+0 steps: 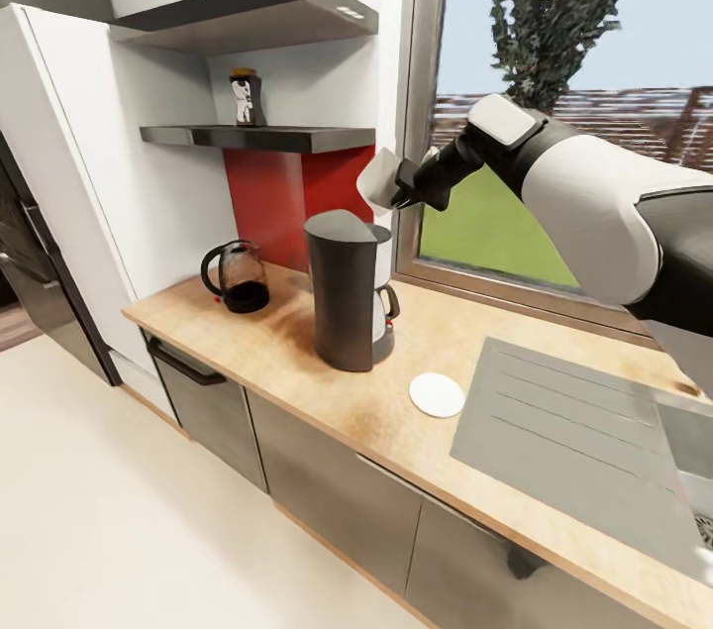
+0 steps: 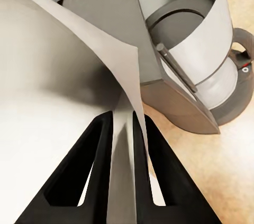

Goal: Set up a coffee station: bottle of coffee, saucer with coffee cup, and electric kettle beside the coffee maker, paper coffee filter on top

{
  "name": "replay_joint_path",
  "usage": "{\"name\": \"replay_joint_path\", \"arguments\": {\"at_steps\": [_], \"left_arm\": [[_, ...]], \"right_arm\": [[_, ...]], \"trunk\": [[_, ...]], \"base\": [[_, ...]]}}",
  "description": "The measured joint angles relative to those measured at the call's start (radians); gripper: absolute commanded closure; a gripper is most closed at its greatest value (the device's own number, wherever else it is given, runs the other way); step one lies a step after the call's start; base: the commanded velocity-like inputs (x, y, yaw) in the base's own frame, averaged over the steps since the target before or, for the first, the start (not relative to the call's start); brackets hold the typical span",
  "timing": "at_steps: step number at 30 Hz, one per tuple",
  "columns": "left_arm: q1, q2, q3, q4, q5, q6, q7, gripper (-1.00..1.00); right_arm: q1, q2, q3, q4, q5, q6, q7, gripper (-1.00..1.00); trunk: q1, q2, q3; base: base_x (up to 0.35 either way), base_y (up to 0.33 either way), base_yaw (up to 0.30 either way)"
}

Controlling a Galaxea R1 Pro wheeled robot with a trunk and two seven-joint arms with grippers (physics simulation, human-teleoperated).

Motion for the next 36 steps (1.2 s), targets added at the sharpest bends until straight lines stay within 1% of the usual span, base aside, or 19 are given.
{"name": "replay_joint_path", "arguments": {"at_steps": [12,22,32,36], "left_arm": [[0.001,0.000,0.000,0.000,0.001,0.000,0.000,-1.00],[0.000,0.000,0.000,0.000,0.001,0.000,0.000,-1.00],[0.001,0.000,0.000,0.000,0.000,0.000,0.000,-1.00],[0.000,0.000,0.000,0.000,0.001,0.000,0.000,-1.00]], "right_arm": [[0.007,-0.005,0.001,0.001,0.000,0.000,0.000,1.00],[0.022,-0.007,0.001,0.002,0.000,0.000,0.000,1.00],[0.039,-0.017,0.003,0.002,0.002,0.000,0.000,1.00],[0.055,-0.019,0.003,0.002,0.002,0.000,0.000,1.00]], "trunk": [[0.000,0.000,0.000],[0.000,0.000,0.000],[0.000,0.000,0.000],[0.000,0.000,0.000]], "base": [[0.014,0.001,0.000],[0.185,0.000,0.000],[0.041,0.000,0.000],[0.186,0.000,0.000]]}}
